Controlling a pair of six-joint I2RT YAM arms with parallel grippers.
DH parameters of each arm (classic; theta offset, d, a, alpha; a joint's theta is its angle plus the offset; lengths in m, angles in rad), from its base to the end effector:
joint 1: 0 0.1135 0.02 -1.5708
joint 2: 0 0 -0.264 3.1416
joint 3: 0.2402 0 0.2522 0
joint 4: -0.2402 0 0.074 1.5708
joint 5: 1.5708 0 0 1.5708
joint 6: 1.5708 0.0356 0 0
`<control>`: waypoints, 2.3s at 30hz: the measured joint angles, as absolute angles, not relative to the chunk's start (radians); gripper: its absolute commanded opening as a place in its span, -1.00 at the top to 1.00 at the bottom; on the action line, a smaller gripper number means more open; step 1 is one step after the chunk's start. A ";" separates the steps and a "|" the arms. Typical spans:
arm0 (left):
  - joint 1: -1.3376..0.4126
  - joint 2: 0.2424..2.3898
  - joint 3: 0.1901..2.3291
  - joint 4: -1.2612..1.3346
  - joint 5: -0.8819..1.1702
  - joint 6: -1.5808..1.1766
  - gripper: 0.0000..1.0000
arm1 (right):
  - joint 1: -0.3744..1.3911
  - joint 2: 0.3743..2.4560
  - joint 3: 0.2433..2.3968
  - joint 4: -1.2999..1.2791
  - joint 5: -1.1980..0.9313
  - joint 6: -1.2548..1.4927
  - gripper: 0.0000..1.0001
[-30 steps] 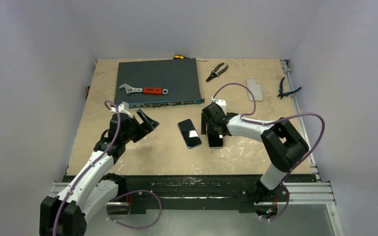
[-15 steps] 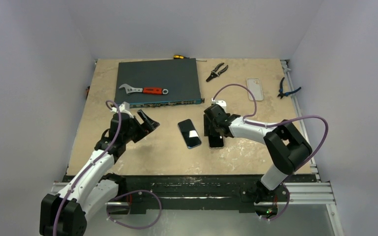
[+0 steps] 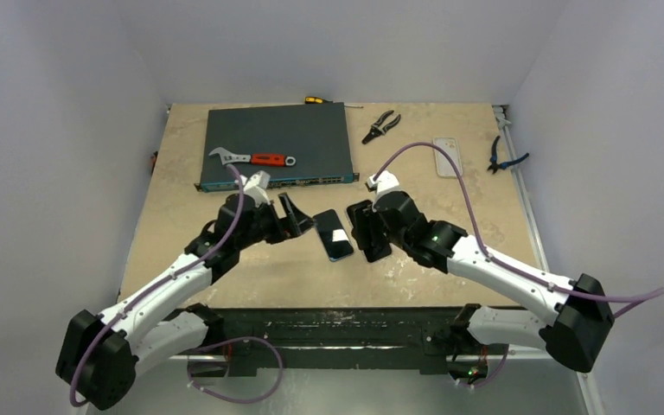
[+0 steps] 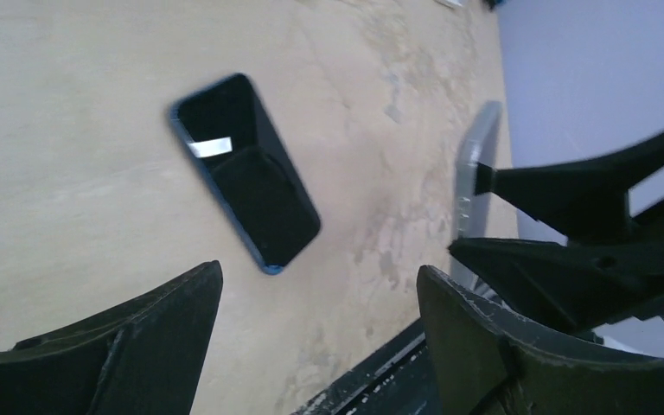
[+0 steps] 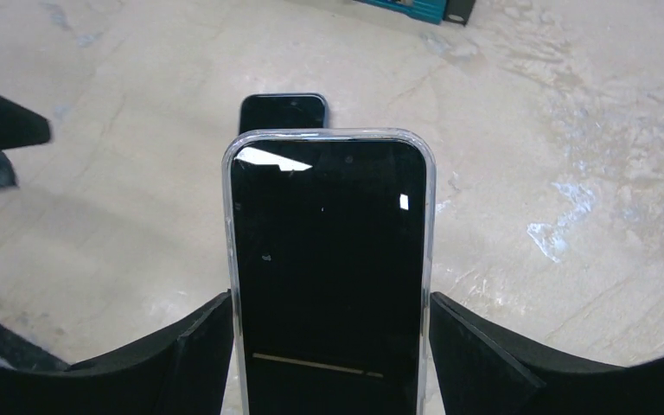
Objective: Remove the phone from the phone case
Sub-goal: Pick up the phone at the center of the board.
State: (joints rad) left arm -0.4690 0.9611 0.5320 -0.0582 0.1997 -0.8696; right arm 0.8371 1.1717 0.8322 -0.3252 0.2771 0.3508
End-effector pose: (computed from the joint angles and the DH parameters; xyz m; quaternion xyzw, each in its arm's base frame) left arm 0.1866 -0.1025 0.2316 -0.1192 0.8457 -0.3853 0.3494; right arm 0.1770 0.1818 0.2650 -0.1557 0.8789 0.1397 0.4288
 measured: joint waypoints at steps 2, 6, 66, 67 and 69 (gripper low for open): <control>-0.559 0.984 0.566 -0.019 0.187 -0.860 -0.65 | 0.857 1.142 0.838 -0.336 0.266 0.338 1.00; -0.683 1.036 0.617 0.086 0.170 -0.842 -0.65 | 0.892 1.118 0.851 -0.357 0.242 0.331 1.00; -0.756 1.266 0.642 0.513 0.260 -1.003 1.00 | 0.957 1.040 0.901 -0.386 0.226 0.342 -0.31; -0.757 1.251 0.632 0.512 0.248 -1.009 1.00 | 0.958 1.040 0.901 -0.382 0.213 0.345 -0.50; -0.762 1.198 0.603 0.504 0.200 -1.019 1.00 | 0.959 1.040 0.902 -0.366 0.187 0.351 -0.77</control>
